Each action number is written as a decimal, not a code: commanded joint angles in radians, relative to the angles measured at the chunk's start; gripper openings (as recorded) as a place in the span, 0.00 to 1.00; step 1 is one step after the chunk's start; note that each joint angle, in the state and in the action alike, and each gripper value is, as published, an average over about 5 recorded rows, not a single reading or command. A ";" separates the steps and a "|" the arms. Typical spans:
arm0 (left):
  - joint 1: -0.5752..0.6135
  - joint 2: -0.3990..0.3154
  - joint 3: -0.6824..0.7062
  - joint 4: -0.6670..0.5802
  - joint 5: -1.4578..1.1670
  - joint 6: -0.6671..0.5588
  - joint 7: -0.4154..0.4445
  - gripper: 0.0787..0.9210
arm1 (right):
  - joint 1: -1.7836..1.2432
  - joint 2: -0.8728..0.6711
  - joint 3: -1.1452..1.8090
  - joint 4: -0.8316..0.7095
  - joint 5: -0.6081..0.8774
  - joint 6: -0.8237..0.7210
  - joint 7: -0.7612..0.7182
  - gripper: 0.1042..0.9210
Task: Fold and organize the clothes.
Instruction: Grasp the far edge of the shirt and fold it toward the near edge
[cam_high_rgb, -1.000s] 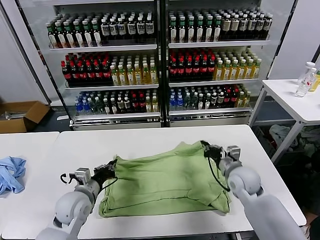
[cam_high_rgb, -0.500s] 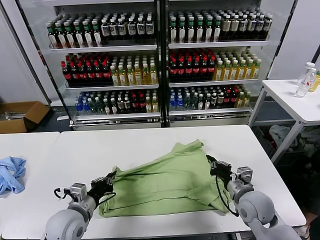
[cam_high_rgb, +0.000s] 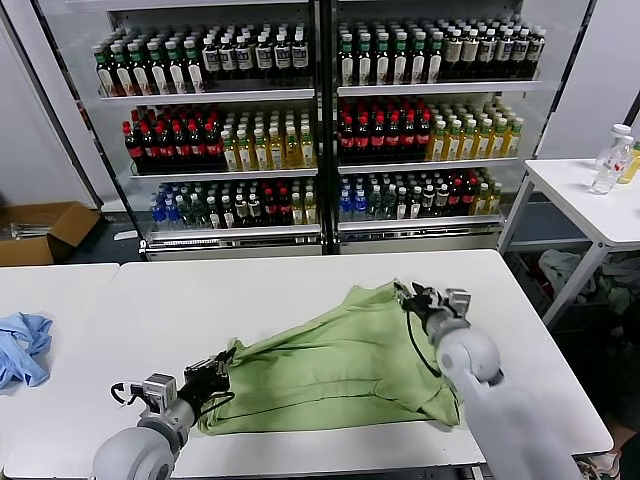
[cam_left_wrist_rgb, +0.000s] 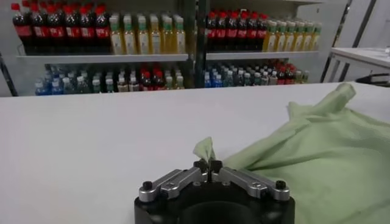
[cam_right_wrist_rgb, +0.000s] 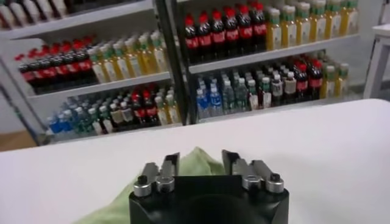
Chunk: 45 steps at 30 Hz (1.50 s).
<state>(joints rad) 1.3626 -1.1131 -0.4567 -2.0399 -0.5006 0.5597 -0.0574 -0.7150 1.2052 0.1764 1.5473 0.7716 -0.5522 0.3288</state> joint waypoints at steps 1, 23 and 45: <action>0.011 0.000 -0.001 -0.006 0.008 -0.002 0.002 0.01 | 0.190 0.102 -0.061 -0.236 0.056 -0.025 0.076 0.66; 0.009 -0.003 -0.004 -0.005 -0.017 -0.003 0.003 0.01 | 0.073 0.056 -0.066 -0.122 0.091 -0.001 0.098 0.05; 0.061 0.015 -0.052 -0.059 -0.073 0.002 0.013 0.01 | -0.505 -0.107 0.148 0.498 -0.087 0.149 -0.059 0.01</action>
<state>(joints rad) 1.4015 -1.1007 -0.4988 -2.0838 -0.5601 0.5569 -0.0487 -0.9035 1.1408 0.2195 1.7715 0.7865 -0.4537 0.3285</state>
